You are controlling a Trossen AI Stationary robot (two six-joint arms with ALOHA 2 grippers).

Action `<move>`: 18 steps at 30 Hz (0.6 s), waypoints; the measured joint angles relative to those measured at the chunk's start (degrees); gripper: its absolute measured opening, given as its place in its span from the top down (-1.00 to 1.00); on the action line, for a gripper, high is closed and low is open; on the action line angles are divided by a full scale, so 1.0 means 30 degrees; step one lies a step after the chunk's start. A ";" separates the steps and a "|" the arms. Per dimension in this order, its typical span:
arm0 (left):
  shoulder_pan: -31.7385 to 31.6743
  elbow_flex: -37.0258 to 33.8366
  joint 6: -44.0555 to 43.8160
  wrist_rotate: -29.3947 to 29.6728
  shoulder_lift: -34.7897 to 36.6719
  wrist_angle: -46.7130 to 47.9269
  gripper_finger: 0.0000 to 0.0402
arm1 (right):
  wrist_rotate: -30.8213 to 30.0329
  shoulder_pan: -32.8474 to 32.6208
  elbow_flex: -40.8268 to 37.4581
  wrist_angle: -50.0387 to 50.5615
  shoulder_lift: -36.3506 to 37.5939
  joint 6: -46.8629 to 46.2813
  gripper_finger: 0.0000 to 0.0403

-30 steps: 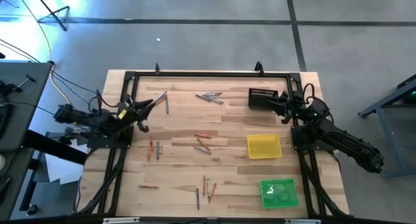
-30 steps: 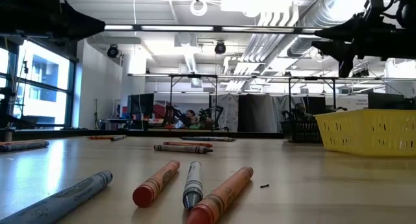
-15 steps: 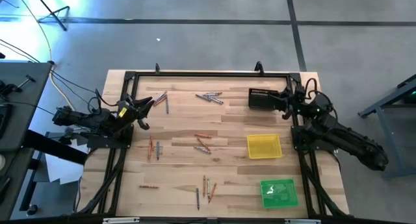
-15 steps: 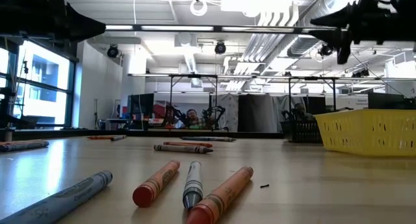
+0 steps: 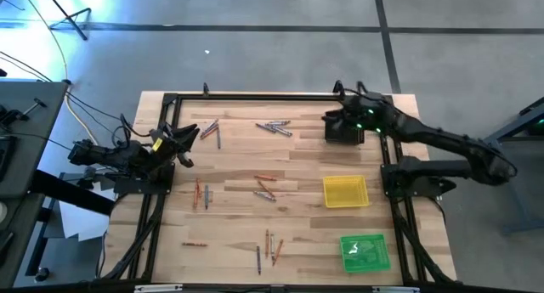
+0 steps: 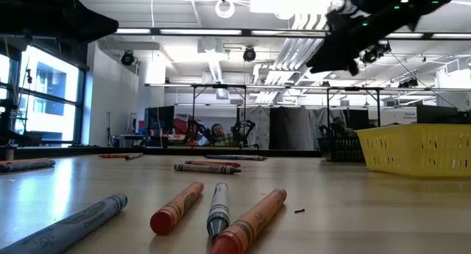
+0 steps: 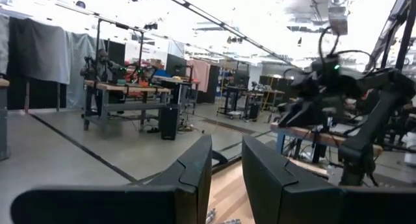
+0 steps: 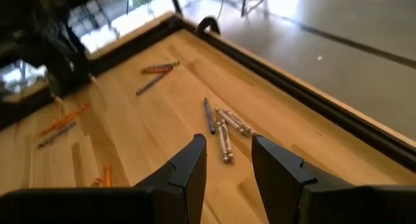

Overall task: Sort crayons
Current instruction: Put the gray crayon into the black basket

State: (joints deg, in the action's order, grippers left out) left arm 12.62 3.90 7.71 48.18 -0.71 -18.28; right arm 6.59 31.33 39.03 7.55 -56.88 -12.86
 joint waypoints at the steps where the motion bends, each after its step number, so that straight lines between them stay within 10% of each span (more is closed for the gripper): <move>1: 0.0000 0.0165 0.0053 0.0036 0.0000 -0.0006 0.63 | 0.0226 0.0000 0.0544 0.0021 -0.0762 0.0267 0.41; 18: -0.0001 0.3076 0.3590 0.0350 0.0007 0.0768 0.63 | 0.0378 -0.0372 0.8107 0.4425 -0.9562 0.1805 0.41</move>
State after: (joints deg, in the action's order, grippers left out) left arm 12.62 13.13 18.48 49.24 -0.69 -15.98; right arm 7.73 30.22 63.35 20.83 -85.56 -7.44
